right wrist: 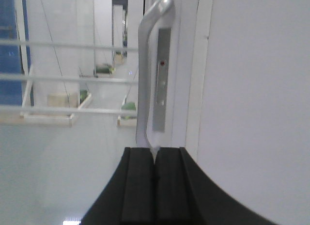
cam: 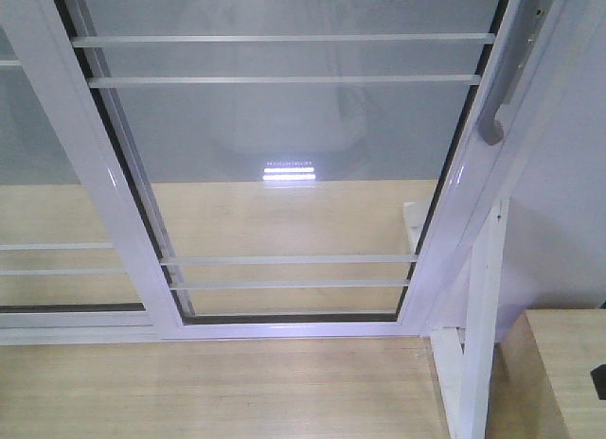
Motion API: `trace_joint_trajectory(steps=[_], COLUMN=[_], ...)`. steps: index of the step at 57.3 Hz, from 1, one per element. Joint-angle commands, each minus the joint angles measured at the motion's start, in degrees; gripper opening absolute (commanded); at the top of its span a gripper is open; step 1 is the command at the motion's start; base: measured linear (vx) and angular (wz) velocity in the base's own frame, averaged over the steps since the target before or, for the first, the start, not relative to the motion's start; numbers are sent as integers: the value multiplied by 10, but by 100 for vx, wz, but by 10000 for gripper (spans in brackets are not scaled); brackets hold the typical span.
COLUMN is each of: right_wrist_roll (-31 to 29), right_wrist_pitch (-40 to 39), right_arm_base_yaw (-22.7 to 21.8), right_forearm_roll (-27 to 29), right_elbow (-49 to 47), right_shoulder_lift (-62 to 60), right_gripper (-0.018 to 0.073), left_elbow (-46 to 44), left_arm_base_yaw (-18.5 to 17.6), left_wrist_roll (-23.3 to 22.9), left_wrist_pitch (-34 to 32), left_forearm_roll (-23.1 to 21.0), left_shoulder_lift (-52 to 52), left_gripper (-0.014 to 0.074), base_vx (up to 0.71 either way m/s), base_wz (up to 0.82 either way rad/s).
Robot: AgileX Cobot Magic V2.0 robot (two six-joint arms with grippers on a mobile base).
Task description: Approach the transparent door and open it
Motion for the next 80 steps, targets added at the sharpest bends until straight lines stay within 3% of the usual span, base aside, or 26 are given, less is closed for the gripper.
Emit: trace_joint_trajectory(steps=[1, 5, 12, 20, 28, 44, 53, 62, 70, 80], right_wrist_roll=[3, 3, 2, -26, -80, -75, -75, -73, -53, -27], right_wrist_pitch=[-114, -100, 4, 84, 65, -18, -27, -60, -112, -130], right_arm_base_yaw=[-2, -2, -2, -2, -2, -2, -2, -2, -2, -1], right_forearm_roll=[12, 8, 12, -3, -20, -20, -20, -19, -3, -7], right_elbow=[-5, -35, -146, -274, -328, -328, -328, -328, -328, -328], right_shoulder_lift=[-1, 1, 36, 122, 249, 433, 484, 507, 526, 574], right_gripper=[-8, -8, -8, -8, -8, 0, 68, 229, 382, 410], left_elbow=[-33, -68, -159, -253, -296, -295, -295, -295, -295, -295], left_arm_base_yaw=[-2, -2, -2, -2, -2, -2, -2, -2, -2, -2], left_wrist_roll=[-5, -3, 3, 3, 3, 0, -25, -38, -38, -38], left_wrist_pitch=[-26, 2, 60, 81, 79, 67, 66, 75, 74, 66], left_forearm_roll=[-5, 5, 51, 90, 92, 90, 89, 90, 90, 90], left_shoulder_lift=[8, 16, 62, 149, 267, 425, 457, 461, 461, 461], left_gripper=[-6, -6, -6, -6, -6, -3, 24, 113, 251, 385], base_vx=[0, 0, 0, 0, 0, 0, 0, 0, 0, 0], base_wz=[0, 0, 0, 0, 0, 0, 0, 0, 0, 0])
